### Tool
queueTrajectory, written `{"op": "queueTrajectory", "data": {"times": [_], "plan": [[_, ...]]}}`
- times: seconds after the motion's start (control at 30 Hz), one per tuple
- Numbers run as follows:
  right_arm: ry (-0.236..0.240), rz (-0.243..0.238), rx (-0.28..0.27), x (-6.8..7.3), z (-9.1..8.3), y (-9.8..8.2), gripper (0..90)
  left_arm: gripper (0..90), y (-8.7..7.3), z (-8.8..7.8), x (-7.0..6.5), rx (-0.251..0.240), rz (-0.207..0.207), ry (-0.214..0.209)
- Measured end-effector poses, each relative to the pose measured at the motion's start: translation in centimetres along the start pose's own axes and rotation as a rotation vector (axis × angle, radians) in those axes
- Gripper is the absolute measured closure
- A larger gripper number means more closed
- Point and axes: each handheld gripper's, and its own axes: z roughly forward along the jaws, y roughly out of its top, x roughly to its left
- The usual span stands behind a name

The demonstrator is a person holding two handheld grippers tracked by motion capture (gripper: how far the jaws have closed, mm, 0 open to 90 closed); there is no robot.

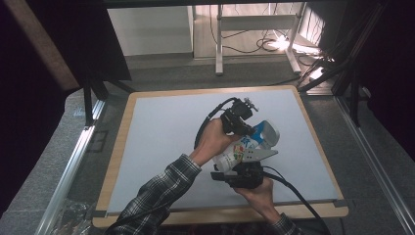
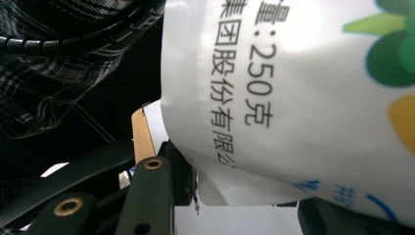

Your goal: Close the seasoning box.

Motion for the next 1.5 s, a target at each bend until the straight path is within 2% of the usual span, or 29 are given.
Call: {"op": "queueTrajectory", "data": {"times": [1.5], "plan": [[0.008,0.009,-0.005,0.08,0.08,0.12,61.9,88.6,0.34,0.31,0.29,0.035,-0.012,-0.010]]}}
